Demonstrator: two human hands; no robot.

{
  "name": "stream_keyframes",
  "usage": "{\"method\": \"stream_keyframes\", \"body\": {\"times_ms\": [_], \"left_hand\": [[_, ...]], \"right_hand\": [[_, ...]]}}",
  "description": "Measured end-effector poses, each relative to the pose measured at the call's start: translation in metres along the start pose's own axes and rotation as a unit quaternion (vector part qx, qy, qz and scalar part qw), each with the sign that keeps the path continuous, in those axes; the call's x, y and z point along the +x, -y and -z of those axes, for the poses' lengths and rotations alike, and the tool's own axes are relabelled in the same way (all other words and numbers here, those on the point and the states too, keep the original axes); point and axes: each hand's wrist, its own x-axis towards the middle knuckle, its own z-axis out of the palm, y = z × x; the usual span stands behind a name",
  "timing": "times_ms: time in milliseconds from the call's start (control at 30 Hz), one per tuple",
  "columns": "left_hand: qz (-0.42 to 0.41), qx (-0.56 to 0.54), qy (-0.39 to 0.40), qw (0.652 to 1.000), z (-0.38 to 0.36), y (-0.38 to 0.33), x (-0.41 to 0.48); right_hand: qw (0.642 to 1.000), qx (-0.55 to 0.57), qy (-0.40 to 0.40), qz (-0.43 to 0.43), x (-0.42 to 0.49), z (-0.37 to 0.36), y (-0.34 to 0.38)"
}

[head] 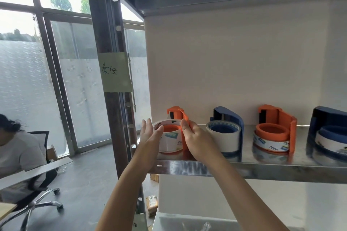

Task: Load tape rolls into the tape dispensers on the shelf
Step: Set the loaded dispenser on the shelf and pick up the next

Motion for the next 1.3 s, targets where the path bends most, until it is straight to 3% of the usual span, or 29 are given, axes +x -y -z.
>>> {"method": "stream_keyframes", "body": {"times_ms": [100, 233, 367, 467, 567, 633, 800, 1200, 1300], "left_hand": [[-0.087, 0.048, -0.017, 0.995, -0.003, 0.003, -0.007], [-0.188, 0.006, -0.031, 0.982, -0.015, -0.006, -0.017], [-0.195, -0.107, 0.013, 0.975, -0.026, -0.038, -0.015], [-0.145, -0.204, 0.108, 0.962, -0.047, -0.05, -0.012], [-0.099, -0.142, 0.126, 0.977, -0.077, -0.048, -0.007], [-0.057, -0.099, 0.136, 0.984, -0.092, -0.046, -0.006], [0.122, -0.171, 0.094, 0.973, -0.106, -0.036, 0.0], [0.161, -0.235, 0.111, 0.952, -0.102, -0.032, 0.001], [0.121, -0.249, 0.122, 0.953, -0.103, -0.037, 0.0]], "right_hand": [[1.0, -0.012, 0.015, -0.009, -0.002, 0.002, 0.003], [0.995, -0.075, 0.058, 0.003, -0.015, 0.011, 0.01], [0.999, 0.028, 0.039, -0.006, -0.032, 0.048, 0.021], [0.993, 0.095, -0.057, 0.046, -0.032, 0.08, 0.015], [0.988, 0.051, -0.143, 0.042, -0.026, 0.102, -0.007], [0.99, 0.005, -0.144, 0.0, -0.024, 0.106, -0.022], [0.991, -0.011, -0.109, -0.076, -0.022, 0.096, -0.046], [0.992, 0.039, -0.113, -0.03, -0.026, 0.095, -0.046], [0.99, 0.076, -0.113, -0.038, -0.024, 0.101, -0.045]]}}
